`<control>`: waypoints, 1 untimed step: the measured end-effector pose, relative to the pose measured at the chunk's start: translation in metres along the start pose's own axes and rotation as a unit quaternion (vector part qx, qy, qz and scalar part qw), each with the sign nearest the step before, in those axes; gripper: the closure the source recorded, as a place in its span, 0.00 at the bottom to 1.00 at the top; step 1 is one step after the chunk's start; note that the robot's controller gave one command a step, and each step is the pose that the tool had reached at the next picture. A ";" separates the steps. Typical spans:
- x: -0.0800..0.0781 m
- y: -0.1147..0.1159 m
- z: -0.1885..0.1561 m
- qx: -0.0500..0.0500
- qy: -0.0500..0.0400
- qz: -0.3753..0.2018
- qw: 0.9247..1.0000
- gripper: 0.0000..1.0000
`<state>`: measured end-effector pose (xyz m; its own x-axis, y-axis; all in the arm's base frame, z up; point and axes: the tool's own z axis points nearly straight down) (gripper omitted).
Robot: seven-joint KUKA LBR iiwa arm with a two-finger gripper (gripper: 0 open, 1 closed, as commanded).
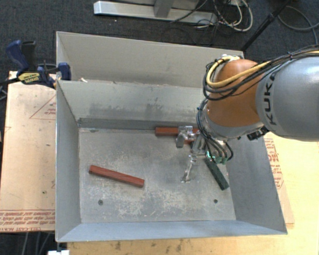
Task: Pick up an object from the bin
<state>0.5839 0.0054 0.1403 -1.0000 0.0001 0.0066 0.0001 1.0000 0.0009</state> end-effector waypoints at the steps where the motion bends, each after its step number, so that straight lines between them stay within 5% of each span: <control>1: -0.002 0.000 -0.005 0.000 -0.004 0.000 1.000 0.00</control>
Offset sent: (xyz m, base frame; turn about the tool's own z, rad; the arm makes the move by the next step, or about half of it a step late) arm 0.0042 0.0542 -0.0703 -0.0561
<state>0.5858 0.0055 0.1448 -1.0000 0.0001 -0.0009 0.0001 1.0000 0.0010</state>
